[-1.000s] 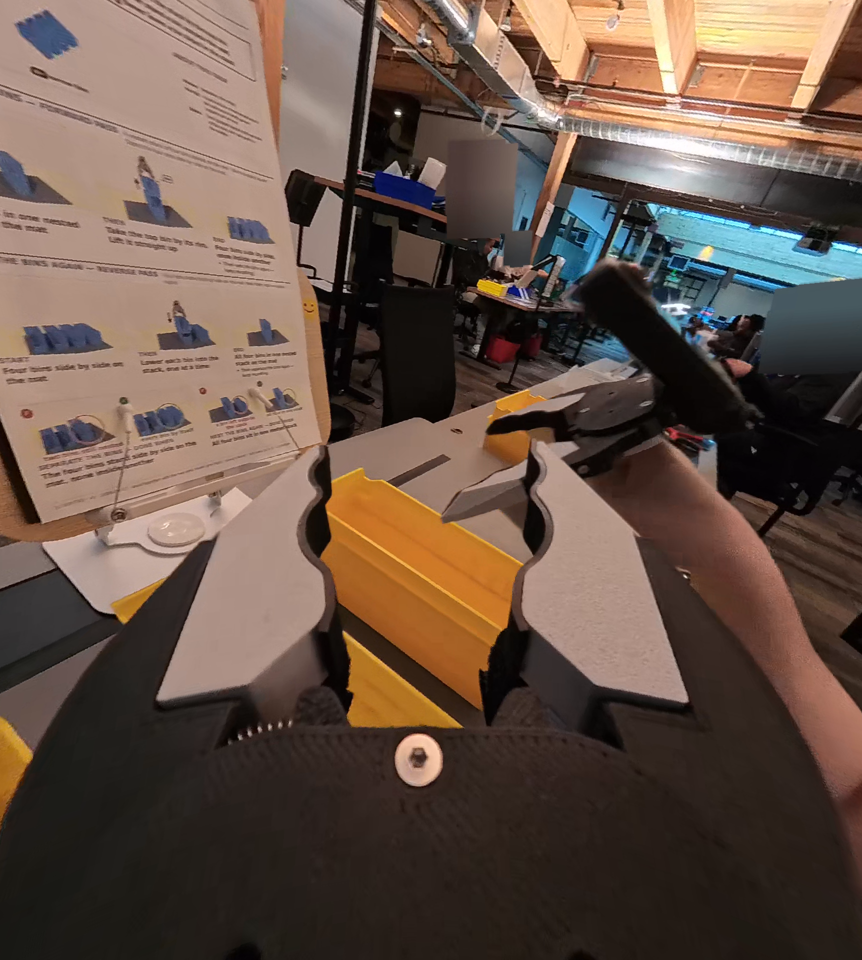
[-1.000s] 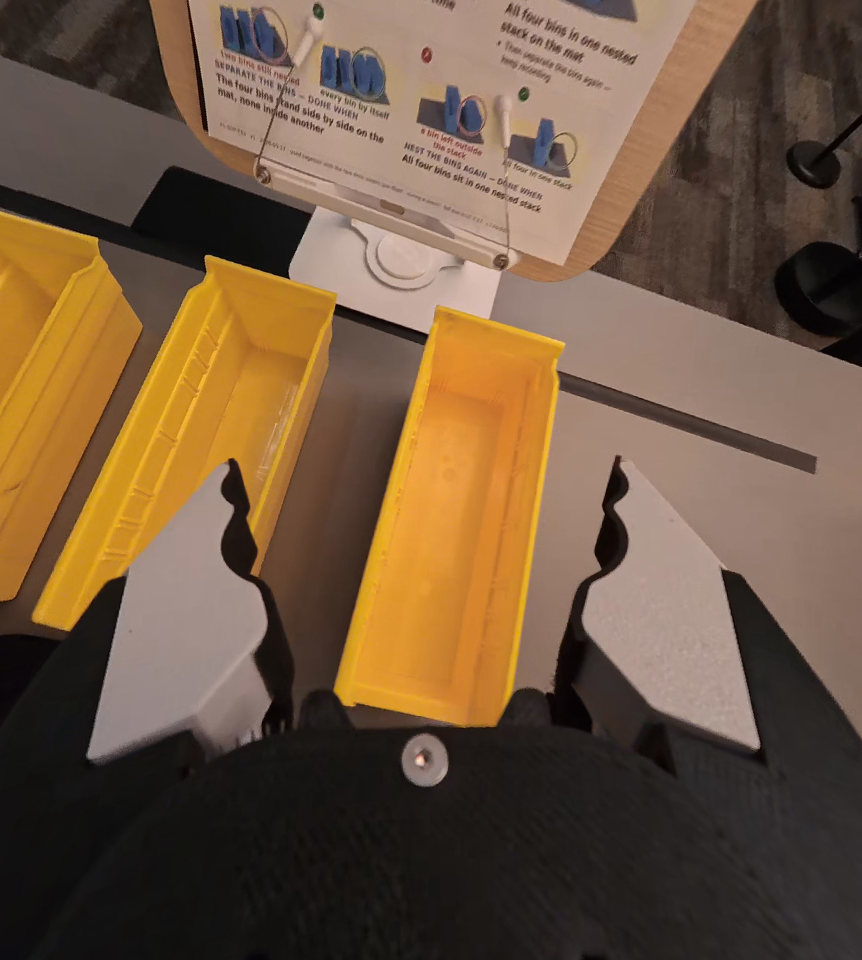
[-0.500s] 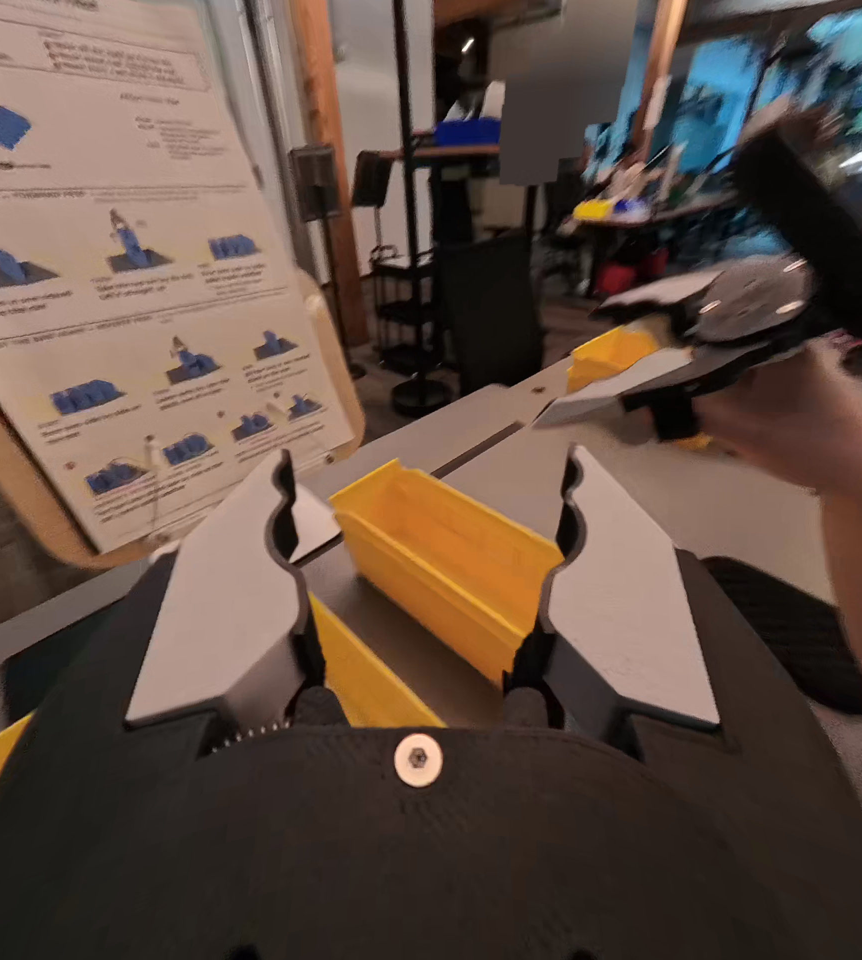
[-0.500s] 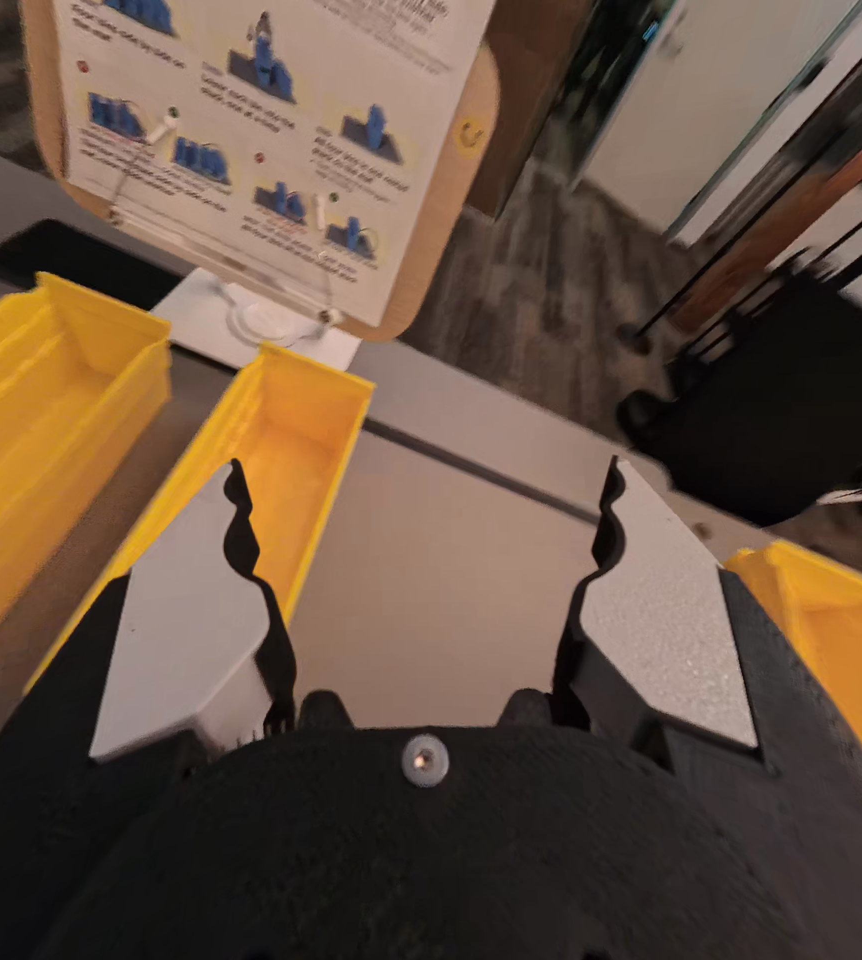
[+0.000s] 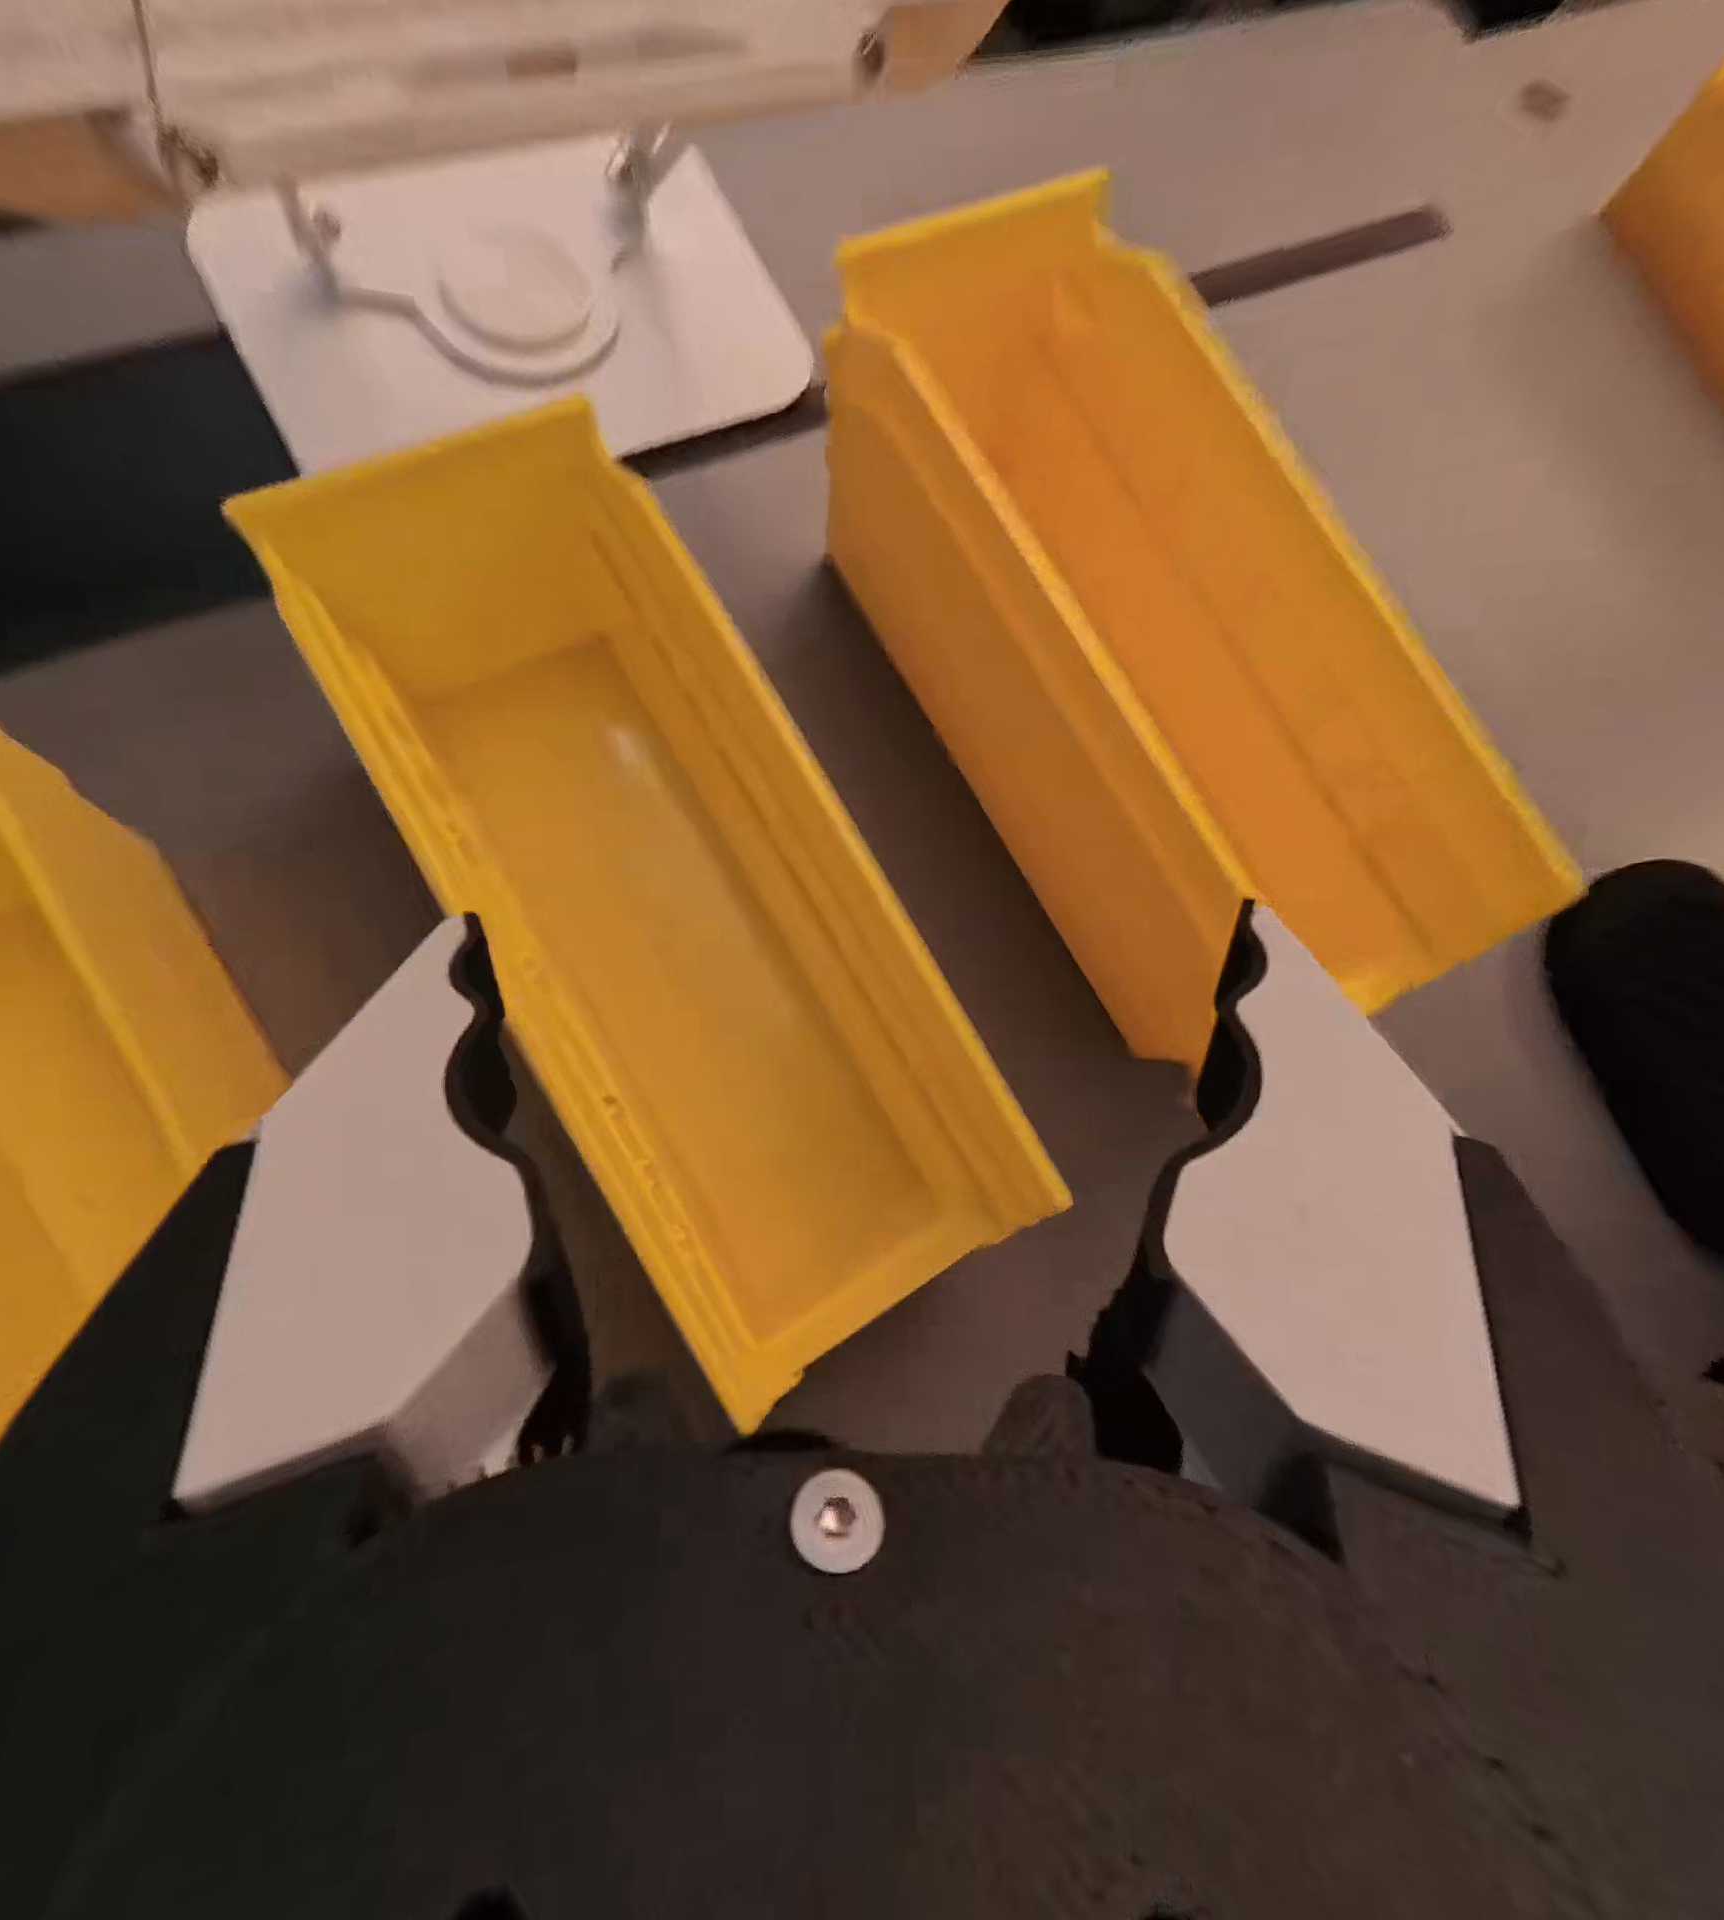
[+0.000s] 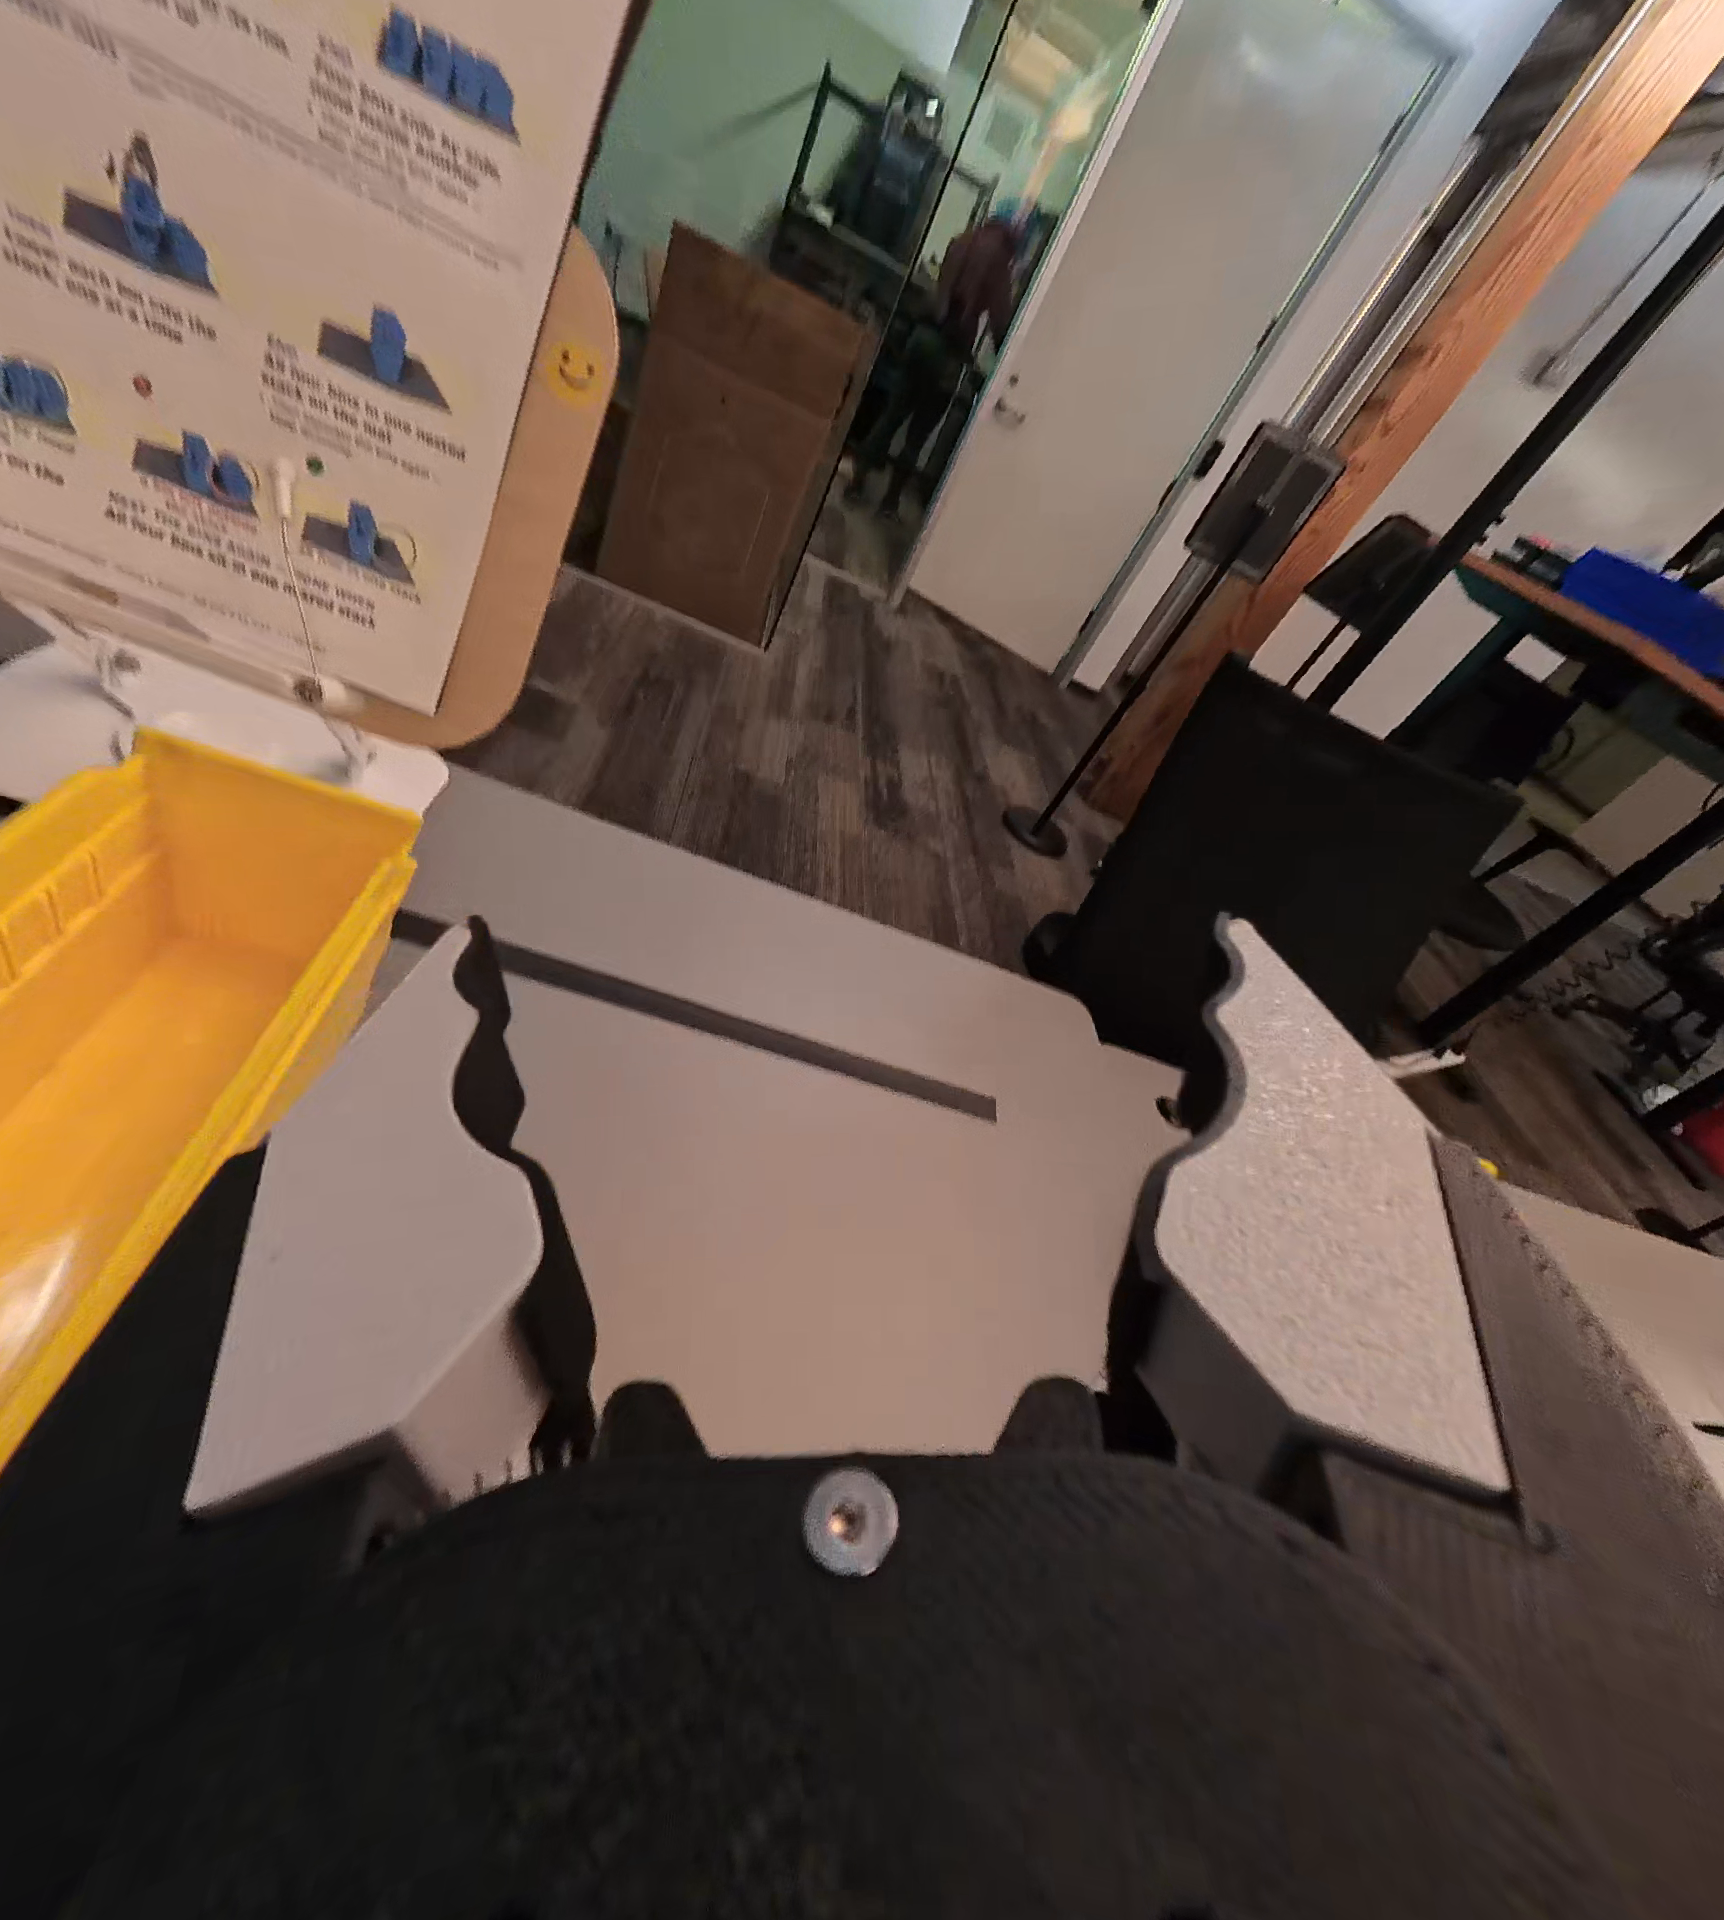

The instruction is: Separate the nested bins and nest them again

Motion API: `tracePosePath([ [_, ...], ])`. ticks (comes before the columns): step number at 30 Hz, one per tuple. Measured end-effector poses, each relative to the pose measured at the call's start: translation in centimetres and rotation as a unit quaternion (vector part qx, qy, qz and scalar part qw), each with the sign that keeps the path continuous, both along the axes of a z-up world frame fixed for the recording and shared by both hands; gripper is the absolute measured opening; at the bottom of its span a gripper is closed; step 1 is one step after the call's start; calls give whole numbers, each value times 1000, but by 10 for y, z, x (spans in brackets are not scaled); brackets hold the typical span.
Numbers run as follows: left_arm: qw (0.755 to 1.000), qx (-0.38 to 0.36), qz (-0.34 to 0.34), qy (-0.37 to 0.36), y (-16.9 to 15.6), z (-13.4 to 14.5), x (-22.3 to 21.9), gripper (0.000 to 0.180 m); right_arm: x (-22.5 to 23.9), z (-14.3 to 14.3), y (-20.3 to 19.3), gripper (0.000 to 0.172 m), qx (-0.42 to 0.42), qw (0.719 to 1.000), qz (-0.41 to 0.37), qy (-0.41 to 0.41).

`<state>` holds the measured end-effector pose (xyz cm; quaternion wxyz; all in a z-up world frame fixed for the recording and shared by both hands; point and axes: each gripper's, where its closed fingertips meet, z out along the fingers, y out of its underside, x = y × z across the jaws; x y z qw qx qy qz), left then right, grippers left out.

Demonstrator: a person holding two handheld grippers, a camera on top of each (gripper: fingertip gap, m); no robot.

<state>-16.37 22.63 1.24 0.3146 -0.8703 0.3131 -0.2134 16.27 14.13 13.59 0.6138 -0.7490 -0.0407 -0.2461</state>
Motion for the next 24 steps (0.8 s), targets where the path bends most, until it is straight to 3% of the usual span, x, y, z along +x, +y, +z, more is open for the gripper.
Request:
tracePosePath([
  [6,992,-66,48,96,16,-40,-23,149,-3,-21,-23,131,-58,998,1,14],
  [10,981,-139,70,114,12,-59,-27,151,-11,-56,-35,131,-101,993,10,57],
  [17,968,-195,98,121,16,-89,-31,153,-22,-124,-67,131,-189,975,19,111],
  [24,949,-244,98,175,20,-112,-19,158,-33,-140,-93,130,-214,966,27,143],
])
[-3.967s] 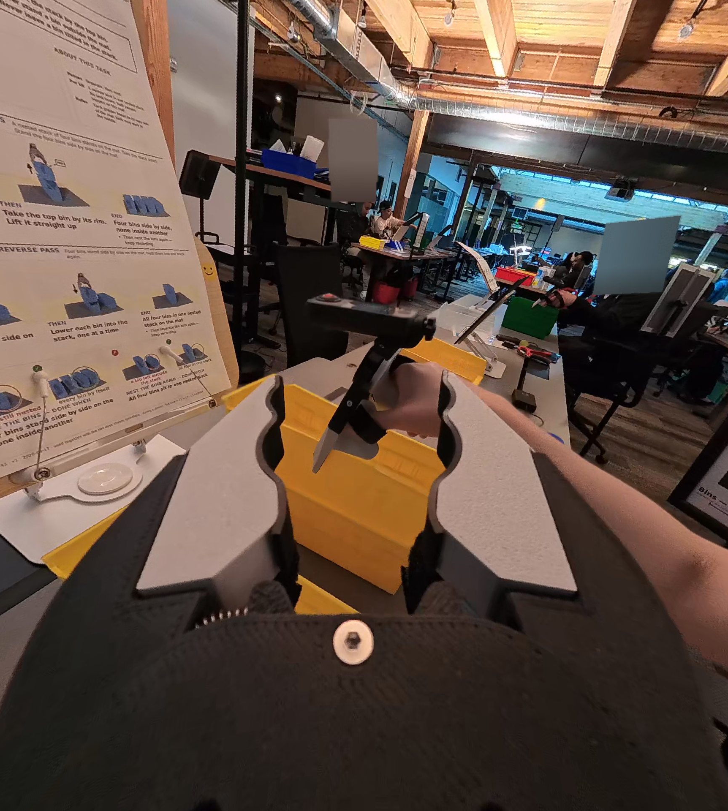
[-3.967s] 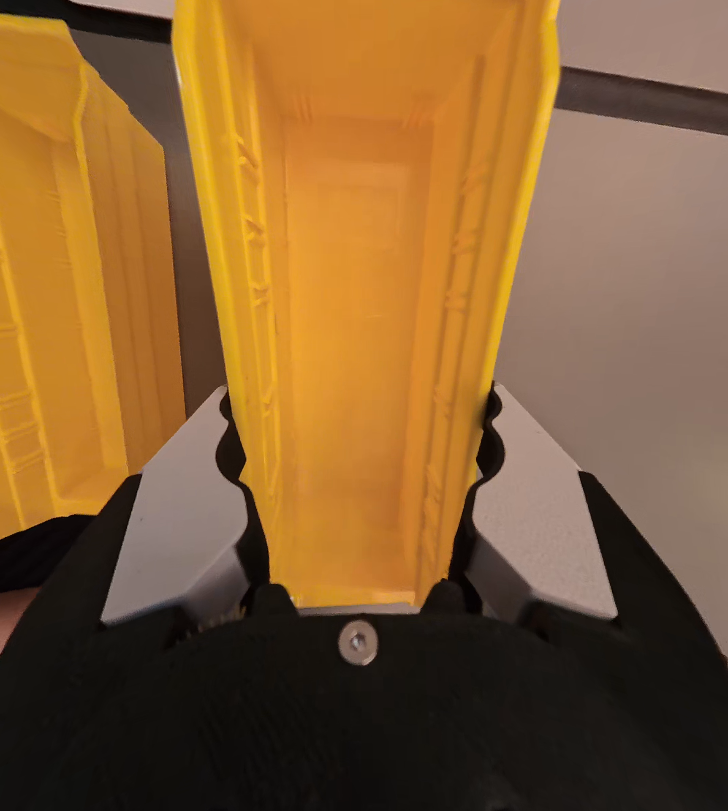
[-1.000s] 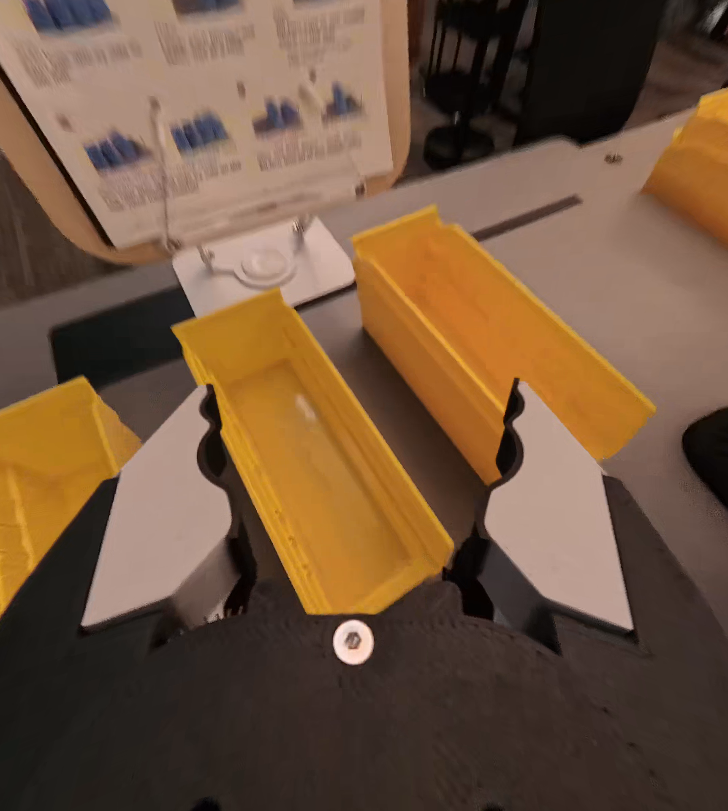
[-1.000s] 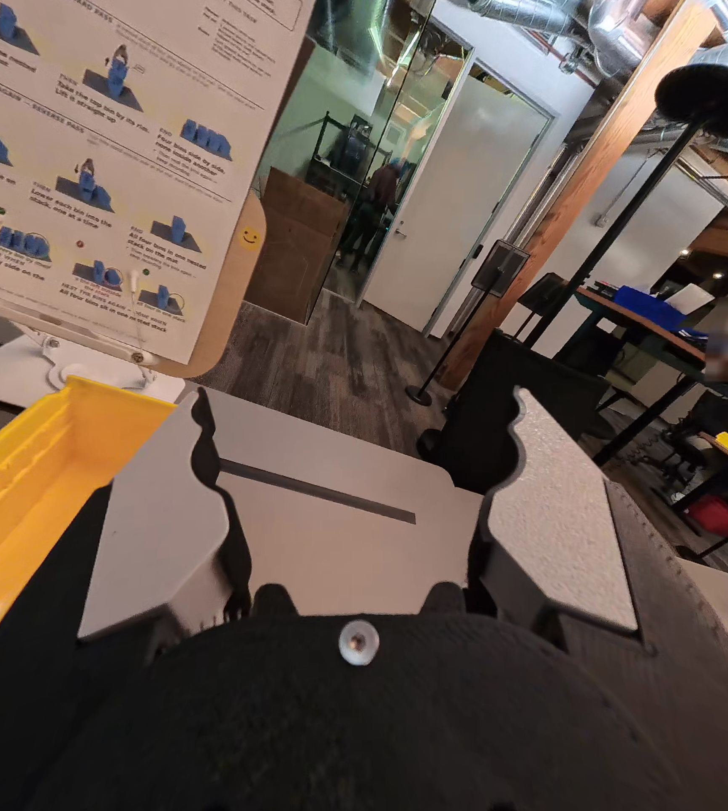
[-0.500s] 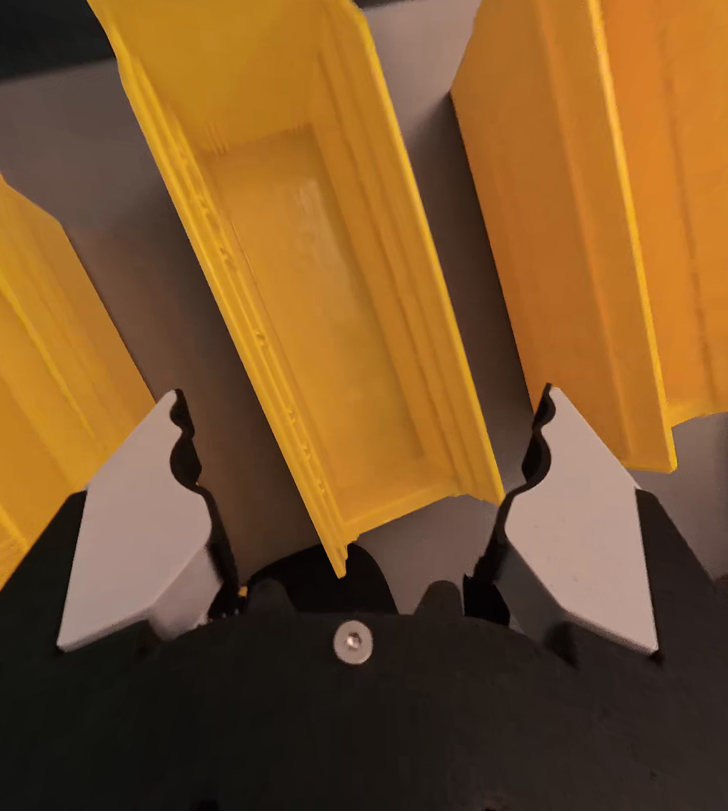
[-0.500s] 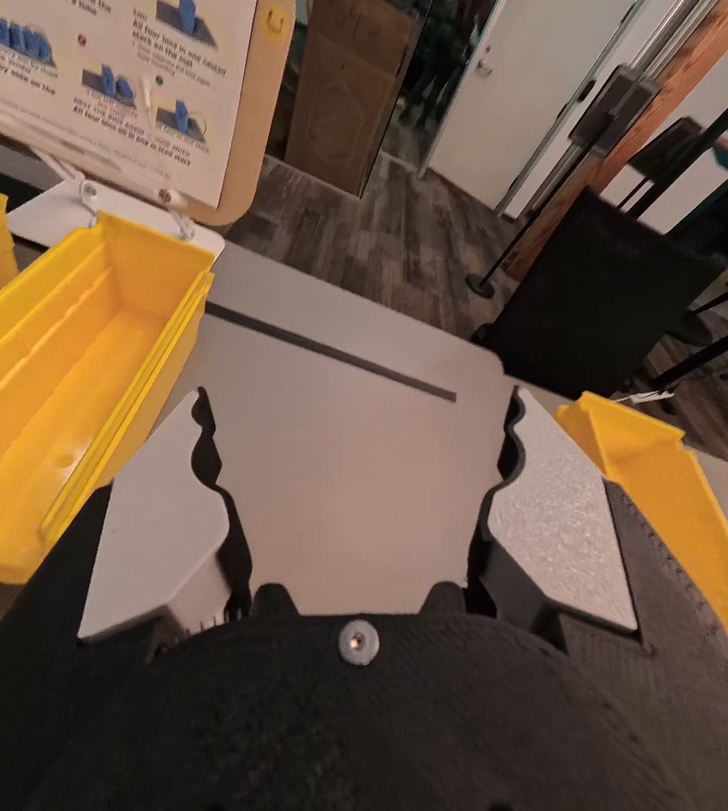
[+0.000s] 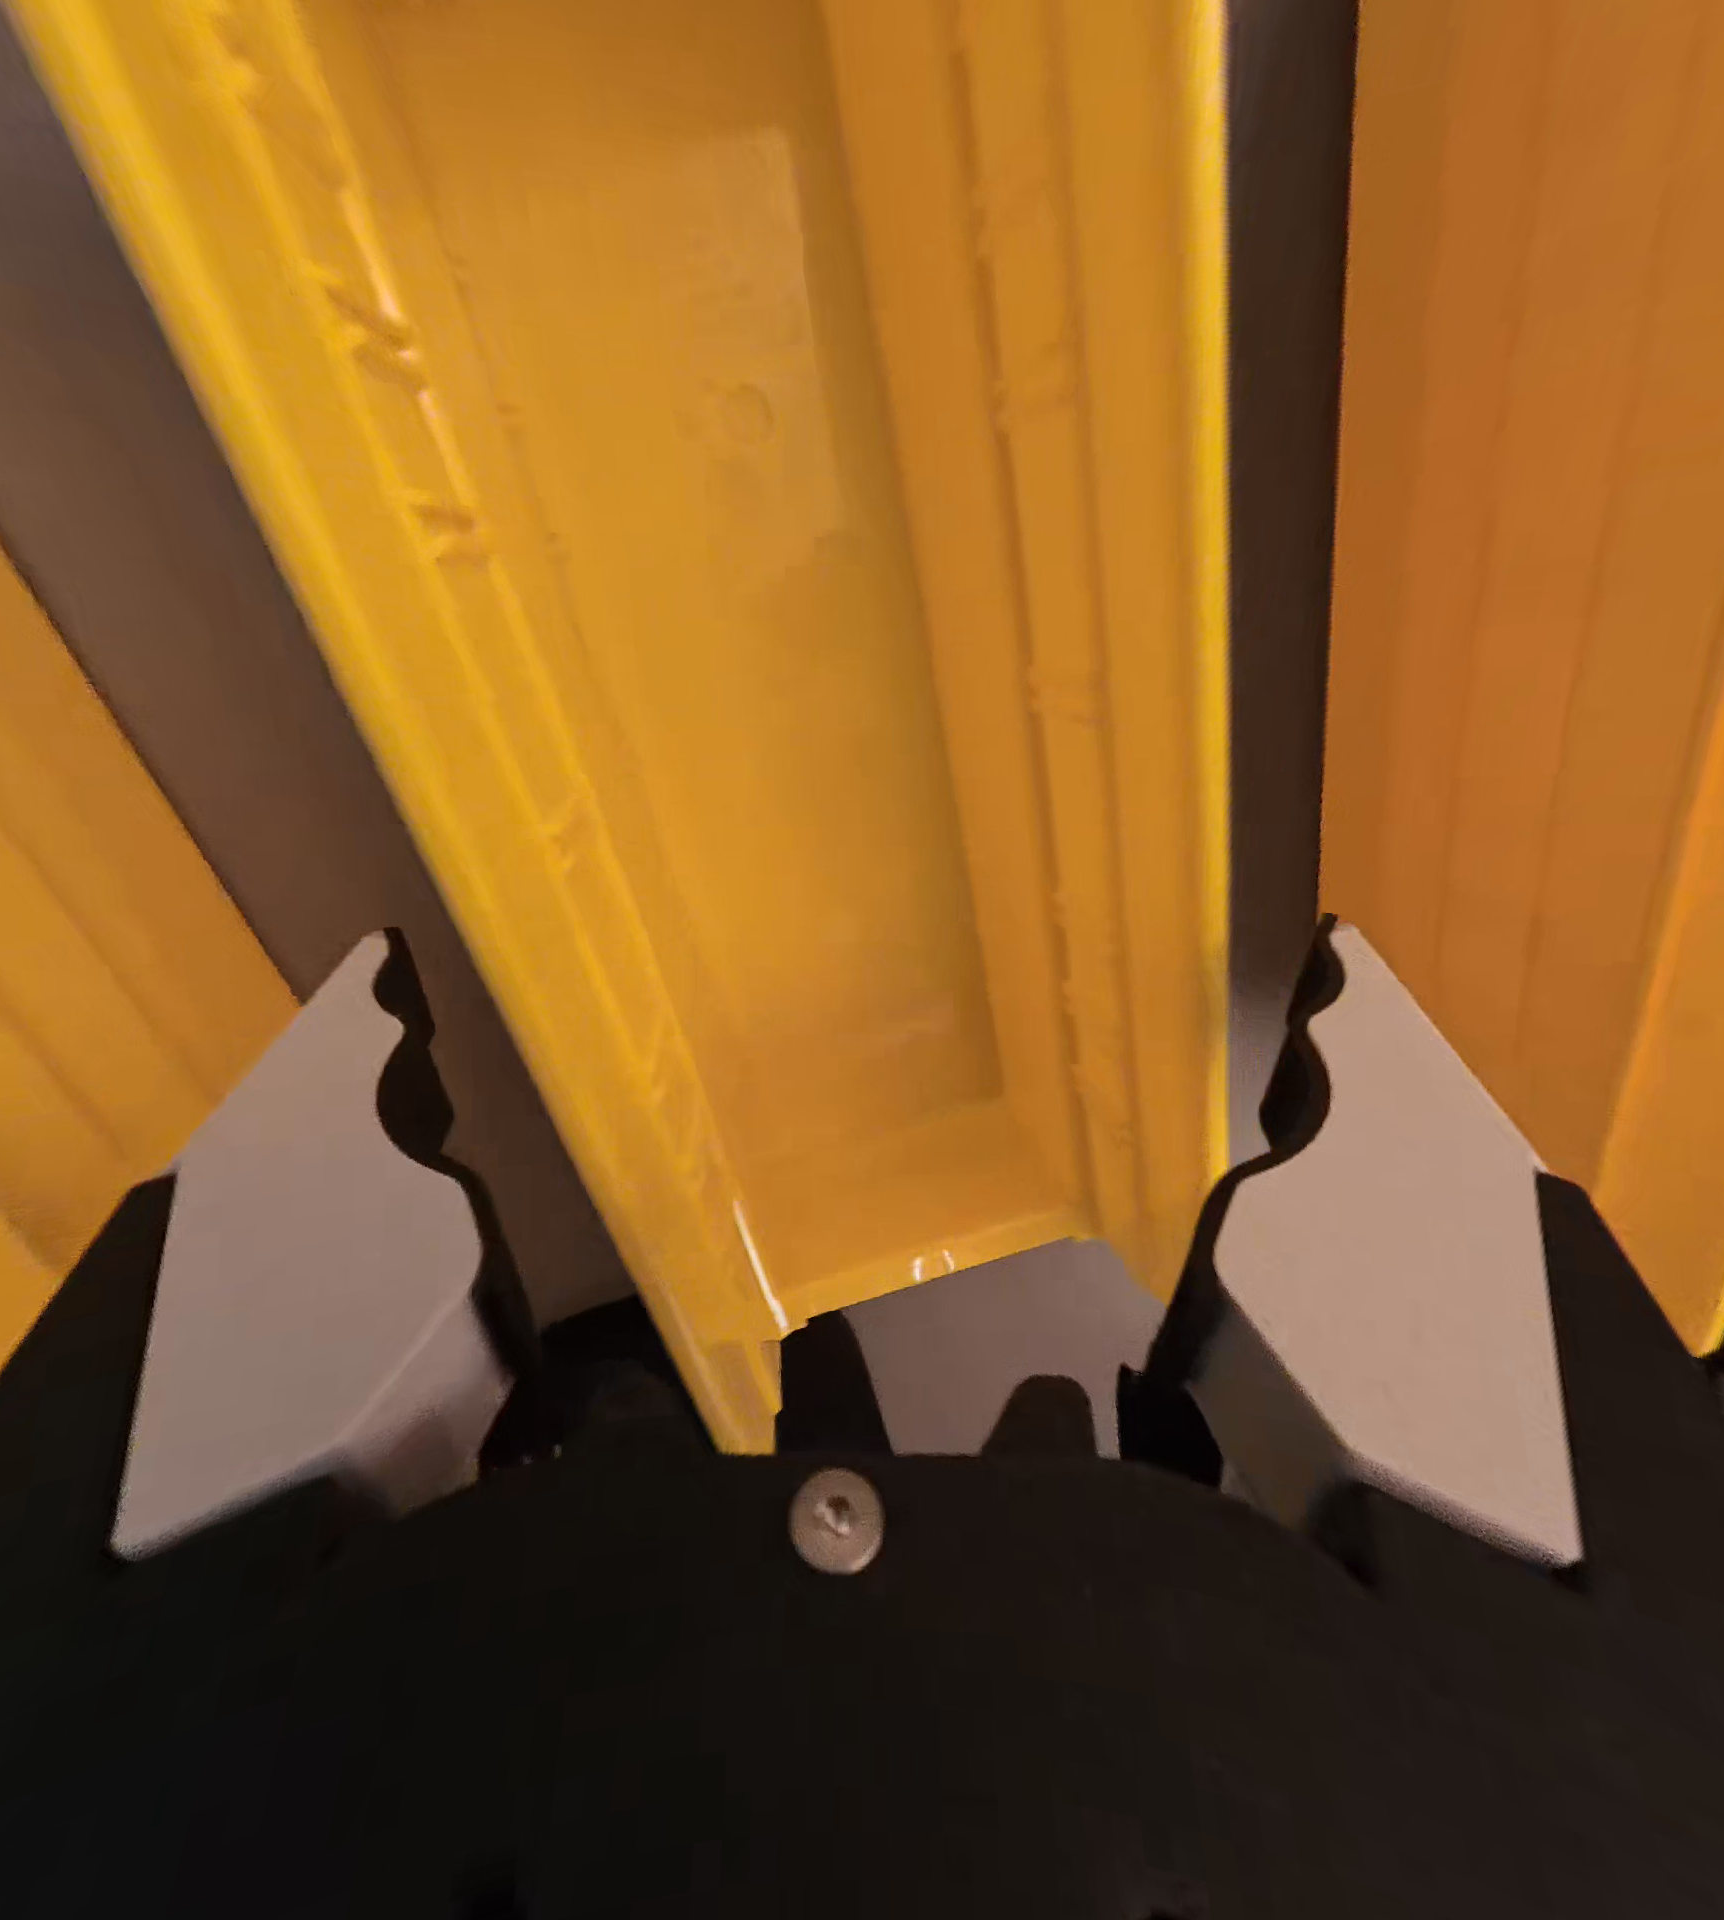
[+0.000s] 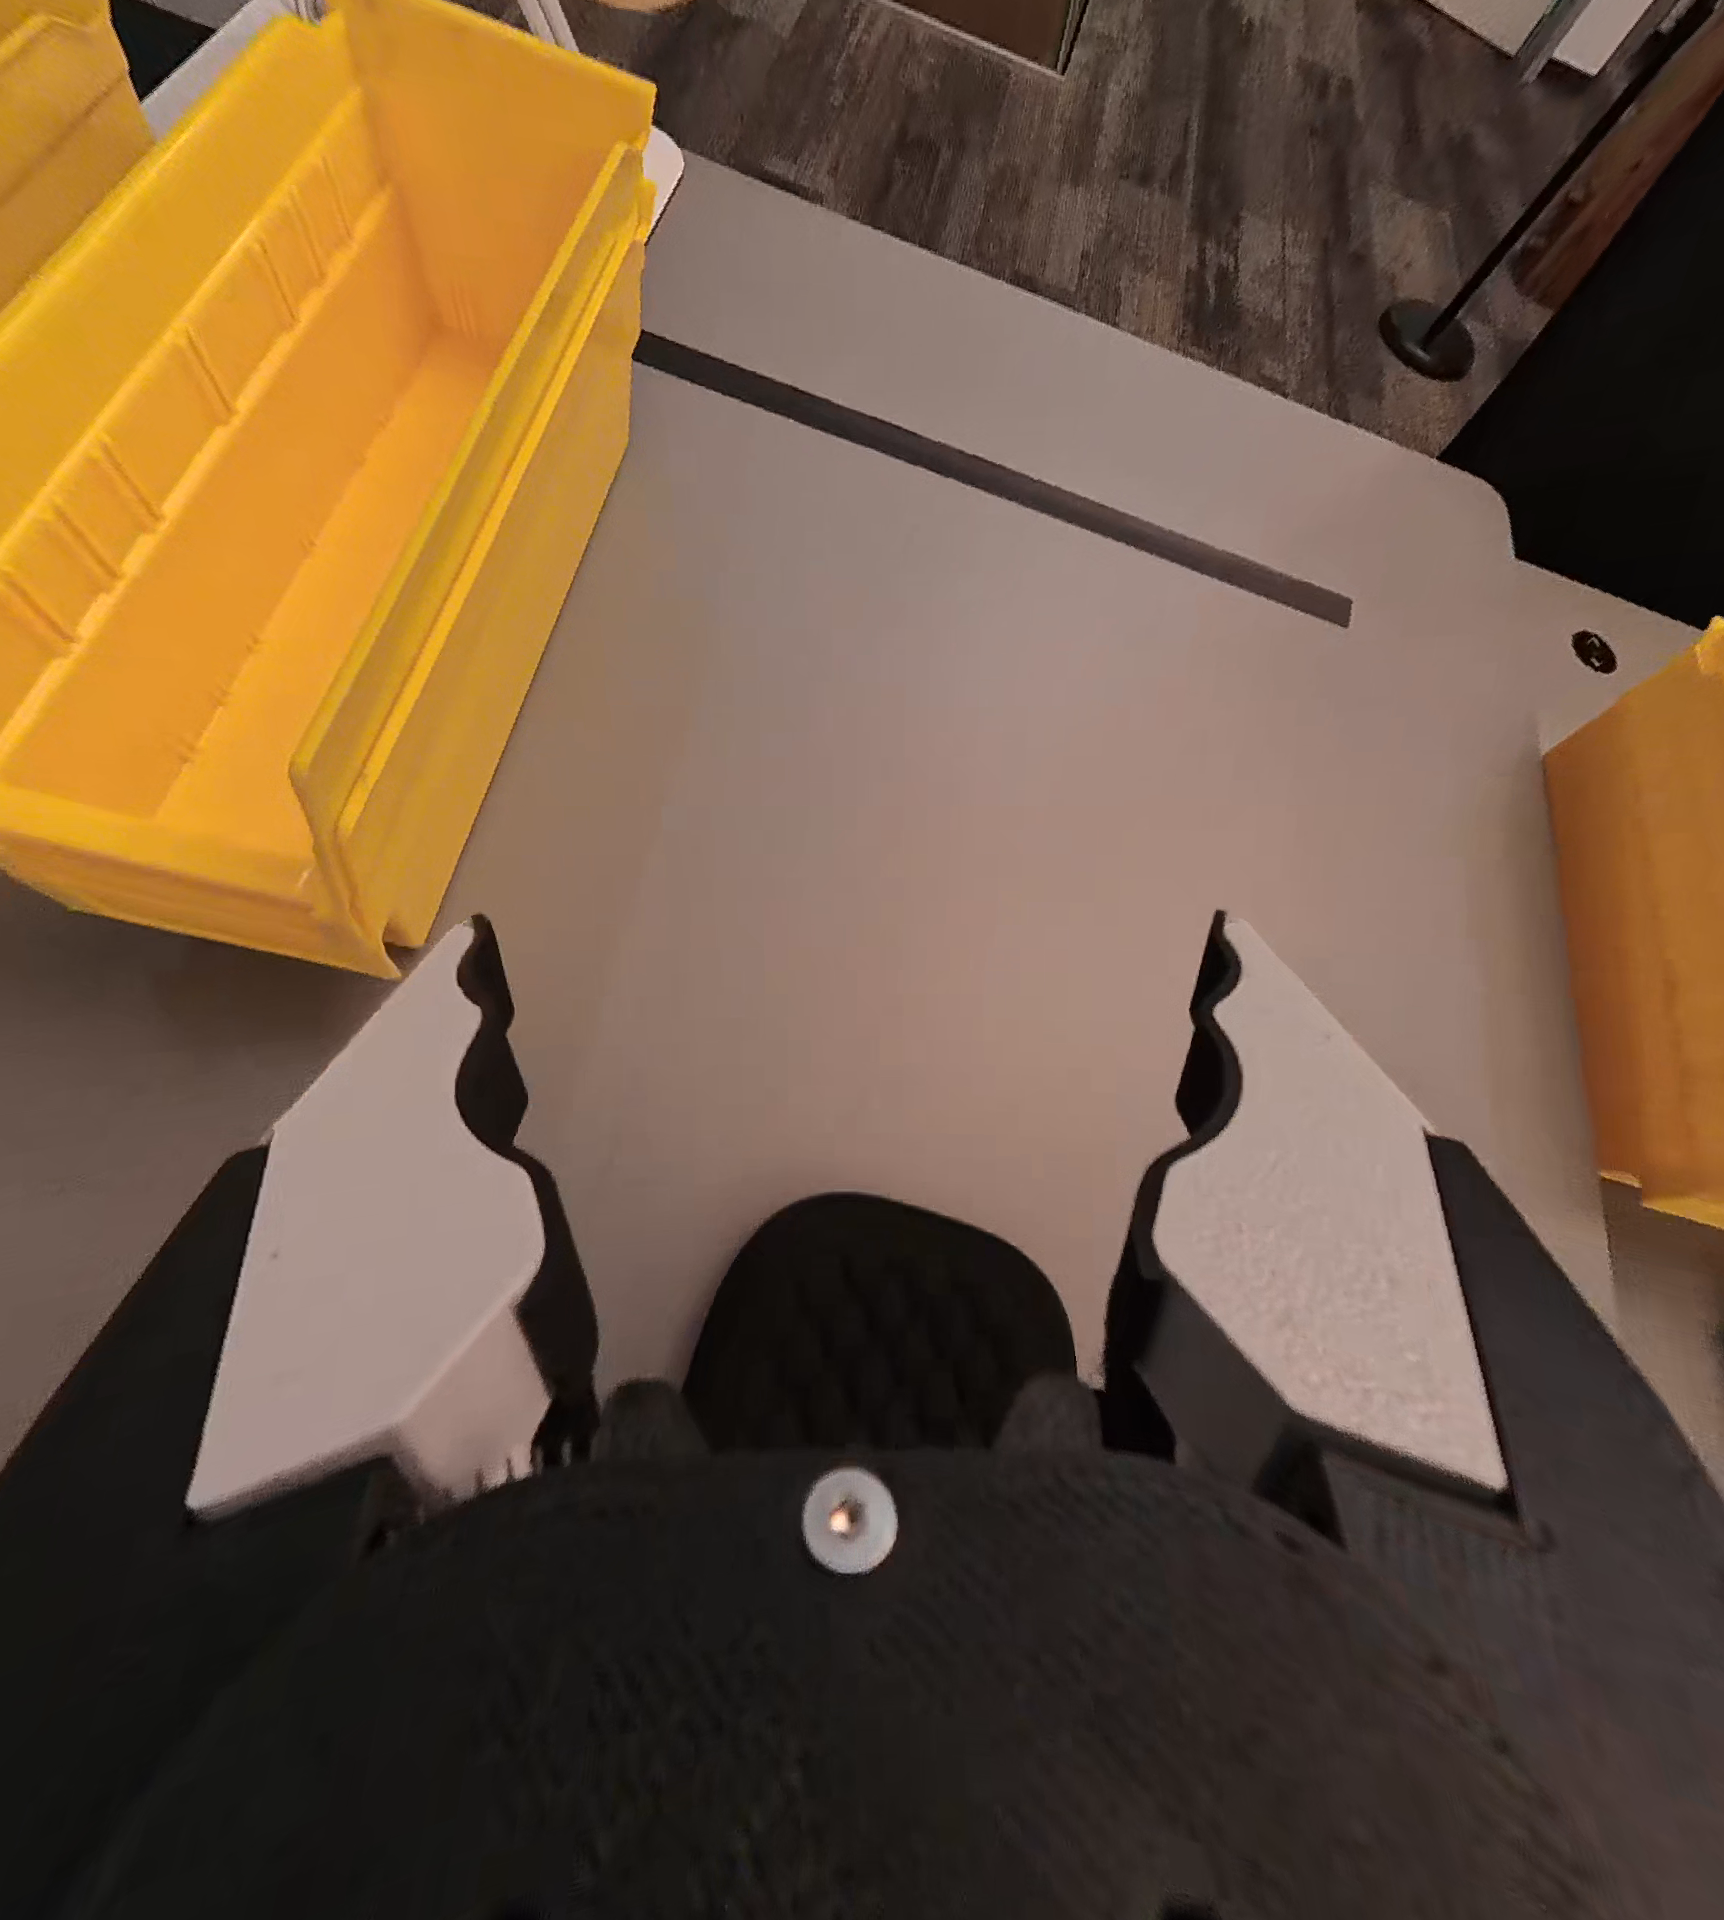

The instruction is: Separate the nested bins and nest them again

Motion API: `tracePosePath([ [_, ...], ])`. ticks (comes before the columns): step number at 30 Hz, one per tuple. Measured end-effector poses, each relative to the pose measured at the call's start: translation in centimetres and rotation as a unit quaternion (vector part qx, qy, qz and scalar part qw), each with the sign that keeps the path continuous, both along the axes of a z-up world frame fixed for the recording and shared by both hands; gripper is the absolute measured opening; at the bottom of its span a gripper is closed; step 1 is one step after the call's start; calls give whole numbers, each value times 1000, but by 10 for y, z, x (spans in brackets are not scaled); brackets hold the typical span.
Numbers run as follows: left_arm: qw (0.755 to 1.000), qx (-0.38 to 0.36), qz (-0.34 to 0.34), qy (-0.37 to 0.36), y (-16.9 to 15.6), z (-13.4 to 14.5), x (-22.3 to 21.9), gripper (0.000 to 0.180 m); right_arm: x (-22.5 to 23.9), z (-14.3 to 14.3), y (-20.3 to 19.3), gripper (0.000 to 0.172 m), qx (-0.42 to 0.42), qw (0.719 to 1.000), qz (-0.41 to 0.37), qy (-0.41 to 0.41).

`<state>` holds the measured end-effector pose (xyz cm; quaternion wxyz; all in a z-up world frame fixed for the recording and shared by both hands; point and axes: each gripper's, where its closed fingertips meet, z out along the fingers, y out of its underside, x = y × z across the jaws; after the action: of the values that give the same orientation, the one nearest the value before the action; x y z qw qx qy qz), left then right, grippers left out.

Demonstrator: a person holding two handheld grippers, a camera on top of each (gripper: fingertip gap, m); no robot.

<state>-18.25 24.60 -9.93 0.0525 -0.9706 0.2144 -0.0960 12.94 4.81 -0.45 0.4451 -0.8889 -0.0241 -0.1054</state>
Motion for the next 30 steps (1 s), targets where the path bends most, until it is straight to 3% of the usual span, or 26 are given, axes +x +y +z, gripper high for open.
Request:
tracePosePath([
  [6,991,-6,-45,122,7,-16,-2,158,1,-15,-10,130,-21,999,-1,27],
  [12,985,-53,-76,149,4,-10,-4,138,0,-32,-20,127,-39,998,7,45],
  [17,984,-50,-84,147,4,-2,-9,123,-3,-36,-18,126,-41,997,22,58],
  [23,966,-35,-109,232,4,20,-33,117,-6,-38,-15,125,-40,996,36,71],
  [30,971,-24,-116,209,-8,82,6,118,-3,-40,-19,125,-46,995,39,77],
])
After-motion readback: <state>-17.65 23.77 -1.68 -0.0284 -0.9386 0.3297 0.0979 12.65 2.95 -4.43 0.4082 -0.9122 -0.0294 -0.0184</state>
